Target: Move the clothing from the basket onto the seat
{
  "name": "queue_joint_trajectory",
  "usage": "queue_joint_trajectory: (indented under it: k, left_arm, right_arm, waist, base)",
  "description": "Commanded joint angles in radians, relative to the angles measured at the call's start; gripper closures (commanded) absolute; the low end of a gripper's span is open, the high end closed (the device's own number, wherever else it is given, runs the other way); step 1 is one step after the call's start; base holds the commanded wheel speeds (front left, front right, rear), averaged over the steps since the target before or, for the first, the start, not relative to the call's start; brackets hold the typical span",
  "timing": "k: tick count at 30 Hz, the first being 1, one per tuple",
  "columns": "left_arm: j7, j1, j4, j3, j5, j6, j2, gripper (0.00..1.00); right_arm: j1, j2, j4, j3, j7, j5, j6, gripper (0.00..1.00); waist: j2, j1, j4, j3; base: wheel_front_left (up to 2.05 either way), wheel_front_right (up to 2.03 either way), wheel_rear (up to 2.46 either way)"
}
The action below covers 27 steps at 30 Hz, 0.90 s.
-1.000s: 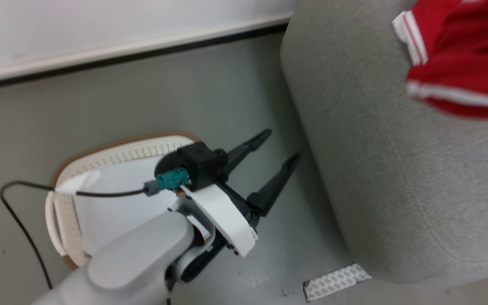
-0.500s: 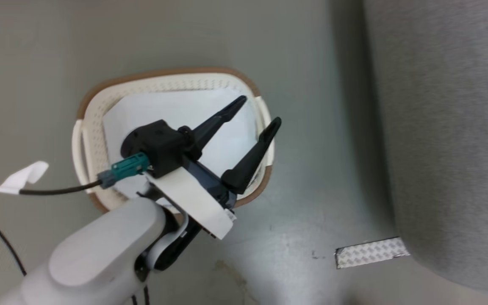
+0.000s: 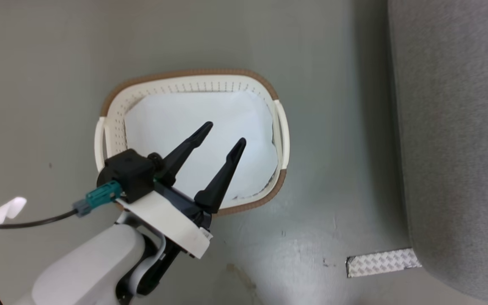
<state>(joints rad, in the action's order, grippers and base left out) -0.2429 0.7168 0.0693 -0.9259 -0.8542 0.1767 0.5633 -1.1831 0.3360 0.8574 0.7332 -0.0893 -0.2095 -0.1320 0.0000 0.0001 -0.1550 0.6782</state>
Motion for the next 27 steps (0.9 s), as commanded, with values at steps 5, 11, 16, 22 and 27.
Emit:
queue_joint_trajectory:
  k: [5,11,16,22,27]
  left_arm:
    - [-0.016,-0.051,-0.02,0.036,-0.016,-0.006,0.0,0.0]
    - [-0.021,-0.136,-0.057,0.1,-0.021,-0.021,-0.023,0.0]
    - [-0.022,-0.23,-0.078,0.199,0.019,-0.044,-0.056,0.0]
    - [-0.022,-0.376,-0.101,0.343,0.081,-0.066,-0.103,0.0]
    - [-0.021,-0.478,-0.111,0.46,0.128,-0.079,-0.147,0.0]
  right_arm:
    - [0.04,-0.02,0.042,-0.108,-0.009,-0.047,0.003,0.0]
    - [0.161,-0.041,0.052,-0.277,-0.081,0.021,0.003,0.0]
    - [0.296,-0.057,-0.009,-0.394,-0.12,0.122,0.003,0.0]
    - [0.499,-0.079,-0.156,-0.507,-0.149,0.244,0.003,0.0]
    - [0.639,-0.1,-0.286,-0.546,-0.156,0.293,0.003,0.0]
  waist:
    - [0.0,-0.0001,-0.02,-0.106]
    - [0.0,-0.0001,-0.031,-0.231]
    - [0.0,-0.0001,-0.025,-0.316]
    - [0.0,-0.0001,-0.011,-0.421]
    - [0.0,-0.0001,0.01,-0.482]
  base:
    - [0.0,0.0,0.0]
    - [0.0,0.0,0.0]
    - [0.0,0.0,0.0]
    - [0.0,0.0,0.0]
    - [0.0,0.0,0.0]
